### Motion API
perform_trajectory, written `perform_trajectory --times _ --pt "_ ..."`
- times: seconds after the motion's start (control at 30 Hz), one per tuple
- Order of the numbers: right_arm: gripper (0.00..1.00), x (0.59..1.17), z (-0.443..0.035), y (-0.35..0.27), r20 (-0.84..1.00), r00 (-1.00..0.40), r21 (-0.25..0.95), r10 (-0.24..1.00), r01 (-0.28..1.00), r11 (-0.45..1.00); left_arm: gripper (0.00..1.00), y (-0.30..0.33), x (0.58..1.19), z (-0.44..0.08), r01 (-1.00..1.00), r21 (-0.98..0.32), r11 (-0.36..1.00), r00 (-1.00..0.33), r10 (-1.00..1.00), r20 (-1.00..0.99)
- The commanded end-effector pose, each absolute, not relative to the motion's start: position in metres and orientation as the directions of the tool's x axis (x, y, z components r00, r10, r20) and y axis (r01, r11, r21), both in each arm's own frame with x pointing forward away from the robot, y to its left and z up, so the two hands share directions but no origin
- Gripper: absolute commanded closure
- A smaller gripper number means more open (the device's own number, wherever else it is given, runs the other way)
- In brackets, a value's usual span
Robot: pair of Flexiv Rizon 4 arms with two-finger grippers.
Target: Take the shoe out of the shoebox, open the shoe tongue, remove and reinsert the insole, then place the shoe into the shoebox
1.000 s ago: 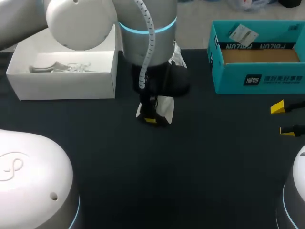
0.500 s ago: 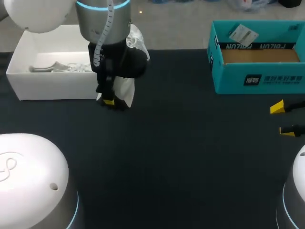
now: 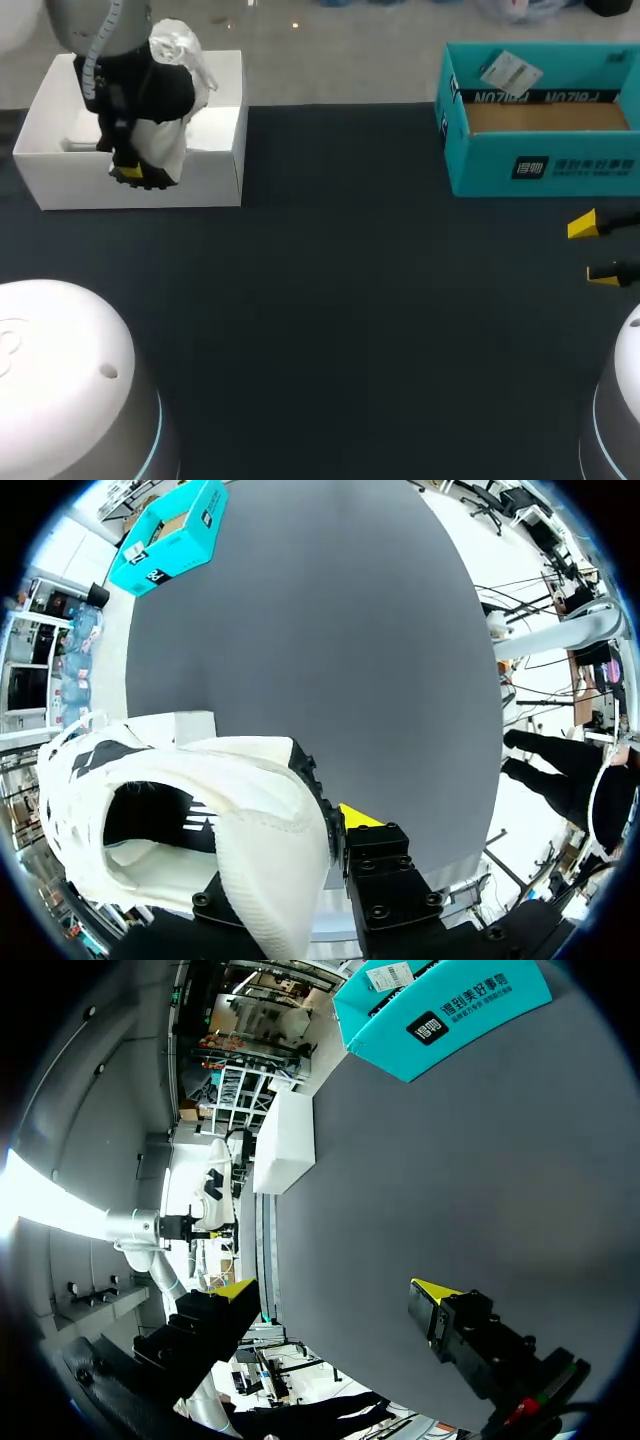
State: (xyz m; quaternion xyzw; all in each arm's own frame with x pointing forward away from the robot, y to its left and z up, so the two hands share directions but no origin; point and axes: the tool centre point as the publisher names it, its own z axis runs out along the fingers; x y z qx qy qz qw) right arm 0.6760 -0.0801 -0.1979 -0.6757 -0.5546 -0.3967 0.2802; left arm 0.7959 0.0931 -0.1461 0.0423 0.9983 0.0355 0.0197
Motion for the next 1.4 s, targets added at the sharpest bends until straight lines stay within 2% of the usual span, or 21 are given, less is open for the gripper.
perform_trajectory --times 0.03,0.43,0.9,1.4 --pt "0.00 0.675 -0.198 -0.080 0.845 0.072 0.062 0.529 0.971 -0.230 1.00 0.151 0.817 -0.143 0.056 -0.069 0.996 -0.998 0.053 -0.040" --pt "0.00 0.675 -0.198 -0.080 0.845 0.072 0.062 0.529 0.971 -0.230 1.00 0.200 0.885 -0.150 -0.035 -0.095 0.995 -0.999 -0.032 0.033" --pt "0.00 0.675 -0.198 -0.080 0.845 0.072 0.062 0.529 0.971 -0.230 1.00 0.236 0.963 -0.150 -0.167 0.010 0.986 -0.981 -0.167 0.100" --pt "0.00 0.675 -0.198 -0.080 0.845 0.072 0.062 0.529 0.971 -0.230 1.00 0.236 0.963 -0.150 -0.167 0.010 0.986 -0.981 -0.167 0.100"
